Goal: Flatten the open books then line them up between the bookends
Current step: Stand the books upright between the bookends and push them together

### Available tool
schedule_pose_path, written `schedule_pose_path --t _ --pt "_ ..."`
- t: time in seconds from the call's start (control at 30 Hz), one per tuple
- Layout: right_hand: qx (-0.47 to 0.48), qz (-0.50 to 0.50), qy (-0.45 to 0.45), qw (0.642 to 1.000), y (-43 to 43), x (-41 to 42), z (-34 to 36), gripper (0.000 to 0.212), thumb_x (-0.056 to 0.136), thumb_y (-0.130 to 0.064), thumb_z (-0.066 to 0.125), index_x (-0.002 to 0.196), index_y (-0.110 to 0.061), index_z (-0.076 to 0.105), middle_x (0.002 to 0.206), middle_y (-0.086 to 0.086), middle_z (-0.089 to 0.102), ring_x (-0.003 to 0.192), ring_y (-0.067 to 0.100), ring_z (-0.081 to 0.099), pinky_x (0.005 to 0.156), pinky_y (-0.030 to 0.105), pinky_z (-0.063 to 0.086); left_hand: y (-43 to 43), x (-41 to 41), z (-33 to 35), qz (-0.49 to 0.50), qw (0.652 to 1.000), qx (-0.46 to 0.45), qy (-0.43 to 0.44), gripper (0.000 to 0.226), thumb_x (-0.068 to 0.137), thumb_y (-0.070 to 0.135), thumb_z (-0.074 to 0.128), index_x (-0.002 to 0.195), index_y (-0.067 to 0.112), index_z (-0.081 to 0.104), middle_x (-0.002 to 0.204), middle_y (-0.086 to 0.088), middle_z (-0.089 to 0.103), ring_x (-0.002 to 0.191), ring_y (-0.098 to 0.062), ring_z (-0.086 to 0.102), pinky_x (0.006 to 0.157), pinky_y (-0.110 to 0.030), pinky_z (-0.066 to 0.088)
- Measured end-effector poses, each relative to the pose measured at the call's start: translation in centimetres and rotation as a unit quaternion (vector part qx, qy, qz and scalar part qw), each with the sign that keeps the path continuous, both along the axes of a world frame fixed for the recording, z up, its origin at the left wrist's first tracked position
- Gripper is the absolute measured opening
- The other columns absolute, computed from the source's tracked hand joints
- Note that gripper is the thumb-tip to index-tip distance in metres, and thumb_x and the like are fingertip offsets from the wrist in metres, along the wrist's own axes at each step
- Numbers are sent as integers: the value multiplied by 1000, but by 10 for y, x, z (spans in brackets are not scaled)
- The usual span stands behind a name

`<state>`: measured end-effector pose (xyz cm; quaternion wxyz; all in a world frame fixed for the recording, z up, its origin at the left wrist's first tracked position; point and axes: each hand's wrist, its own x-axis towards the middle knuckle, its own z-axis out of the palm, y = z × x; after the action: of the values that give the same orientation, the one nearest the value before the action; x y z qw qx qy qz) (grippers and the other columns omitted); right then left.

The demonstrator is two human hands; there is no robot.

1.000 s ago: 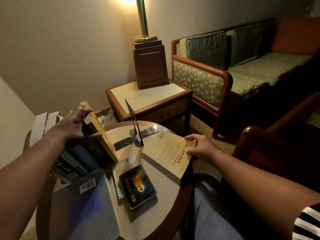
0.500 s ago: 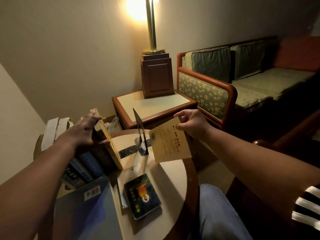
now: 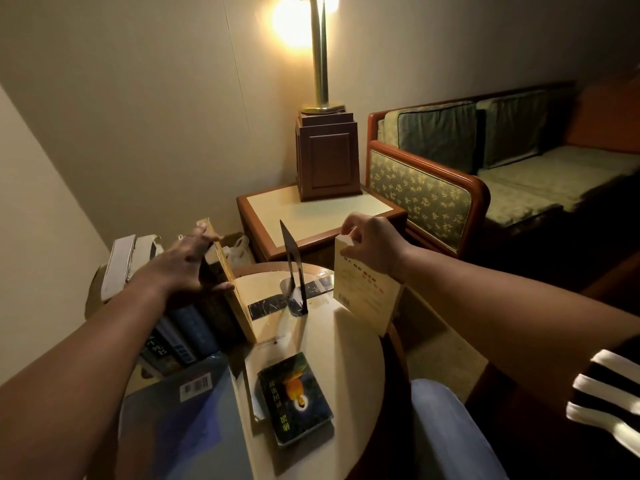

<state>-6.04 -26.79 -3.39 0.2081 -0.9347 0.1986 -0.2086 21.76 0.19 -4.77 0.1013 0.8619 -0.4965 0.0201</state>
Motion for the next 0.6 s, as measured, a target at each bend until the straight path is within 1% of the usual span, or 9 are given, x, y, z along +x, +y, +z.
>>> schedule_pose_path --t 0.1,0.17,0.27,0.3,0.33,0.4,0.43,0.5,0.6 --pt "-60 19 17 998 1 3 -2 27 91 -16 69 117 -13 63 105 9 70 92 23 69 71 24 52 0 -1 0 4 1000 1 1 118 42 101 49 143 45 23 164 2 11 147 -35 25 110 -61 35" --pt "-58 9 55 997 -2 4 -2 31 92 -15 67 122 -16 62 110 9 68 97 26 67 72 26 51 0 -2 0 4 1000 3 1 118 42 100 50 143 45 23 164 2 11 147 -35 24 110 -61 35" --pt "5 -12 153 988 -6 2 0 53 91 -11 66 138 -30 51 127 9 60 110 31 62 78 39 59 0 -2 0 6 1000 6 -1 116 43 99 52 142 46 23 165 3 10 147 -35 23 109 -62 35" --pt "33 -15 175 984 -7 -1 2 61 90 -10 67 142 -35 46 133 8 56 115 31 60 79 42 59 0 -2 0 8 1000 9 -2 114 45 97 54 143 46 22 165 4 9 147 -35 23 109 -62 35" --pt "63 -18 191 979 -7 -5 3 67 90 -9 67 145 -38 42 138 7 52 120 31 57 77 41 59 0 -2 0 8 1000 10 -3 113 47 94 56 143 46 22 165 4 9 147 -34 24 109 -62 35" --pt "121 -18 208 970 -8 -14 8 73 90 -8 68 148 -41 36 143 6 46 127 32 52 73 39 55 -1 -2 0 8 1000 9 -5 111 48 92 58 143 45 22 165 3 10 147 -34 25 109 -61 35" --pt "142 -16 212 967 -9 -18 10 74 91 -8 68 149 -41 35 145 6 44 130 33 49 73 41 54 -1 -2 0 7 1000 9 -6 111 48 91 59 143 45 22 165 3 10 147 -35 25 109 -61 35" --pt "175 -15 211 962 -11 -28 10 77 90 -8 68 149 -42 33 147 5 41 134 33 45 80 46 56 -2 -2 0 9 1000 12 2 111 48 90 59 143 46 22 165 3 9 147 -35 23 109 -62 35" --pt "199 -16 194 961 -9 -39 -1 90 88 -3 68 151 -49 25 150 5 38 138 34 41 90 54 56 -2 0 -1 7 1000 10 2 111 47 94 59 141 48 22 164 2 11 147 -36 23 108 -63 35"
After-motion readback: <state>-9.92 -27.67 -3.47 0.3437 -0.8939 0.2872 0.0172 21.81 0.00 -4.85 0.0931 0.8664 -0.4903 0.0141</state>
